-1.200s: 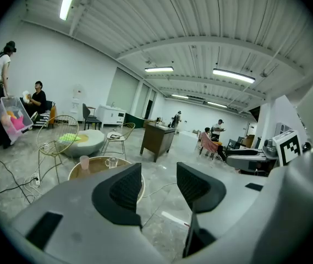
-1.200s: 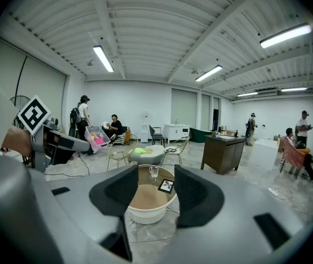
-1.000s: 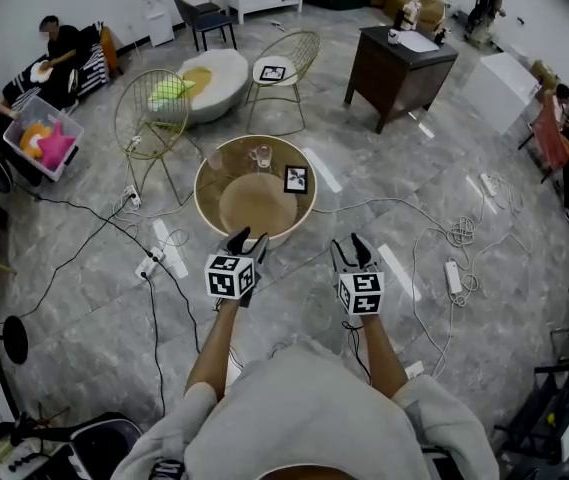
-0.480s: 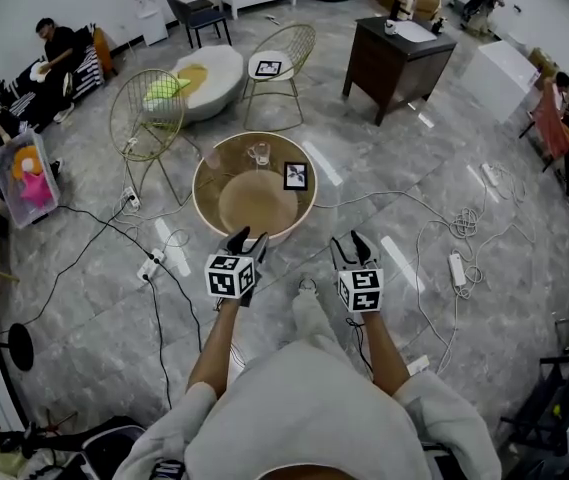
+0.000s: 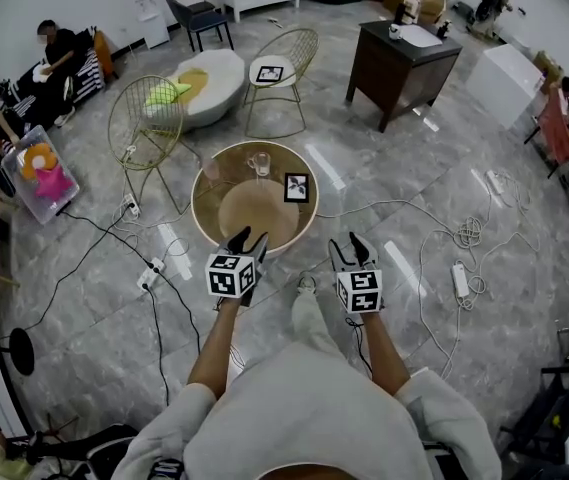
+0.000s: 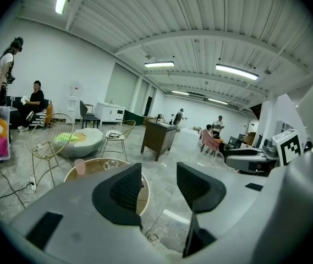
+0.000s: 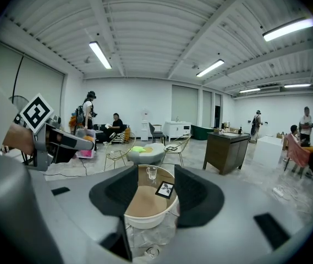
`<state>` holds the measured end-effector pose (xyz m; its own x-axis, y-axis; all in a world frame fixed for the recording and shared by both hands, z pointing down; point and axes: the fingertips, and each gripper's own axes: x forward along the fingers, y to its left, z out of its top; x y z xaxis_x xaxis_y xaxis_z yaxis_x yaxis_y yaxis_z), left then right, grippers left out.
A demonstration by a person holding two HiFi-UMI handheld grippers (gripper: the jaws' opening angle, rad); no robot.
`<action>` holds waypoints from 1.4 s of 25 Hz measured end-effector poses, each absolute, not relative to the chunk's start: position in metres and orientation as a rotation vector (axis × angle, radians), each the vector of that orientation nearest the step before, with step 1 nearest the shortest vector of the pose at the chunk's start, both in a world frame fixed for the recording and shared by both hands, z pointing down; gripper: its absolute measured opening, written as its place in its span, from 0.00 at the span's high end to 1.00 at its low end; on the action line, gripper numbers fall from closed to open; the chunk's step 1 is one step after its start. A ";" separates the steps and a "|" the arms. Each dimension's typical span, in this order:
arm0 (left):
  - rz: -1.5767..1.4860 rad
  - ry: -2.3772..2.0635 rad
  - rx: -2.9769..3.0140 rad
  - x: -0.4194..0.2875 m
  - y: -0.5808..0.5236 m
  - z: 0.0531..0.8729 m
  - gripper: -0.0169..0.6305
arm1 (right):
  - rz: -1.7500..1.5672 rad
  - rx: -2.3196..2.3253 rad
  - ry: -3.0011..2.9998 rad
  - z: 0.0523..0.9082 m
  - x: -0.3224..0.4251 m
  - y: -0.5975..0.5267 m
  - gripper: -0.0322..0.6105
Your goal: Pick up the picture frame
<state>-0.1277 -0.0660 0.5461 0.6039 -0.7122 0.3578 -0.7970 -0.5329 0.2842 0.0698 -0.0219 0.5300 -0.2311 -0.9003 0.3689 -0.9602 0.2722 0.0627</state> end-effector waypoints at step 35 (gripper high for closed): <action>0.387 -1.289 2.239 -0.061 -0.326 0.579 0.67 | 0.389 1.474 -2.293 0.565 0.128 -0.314 0.65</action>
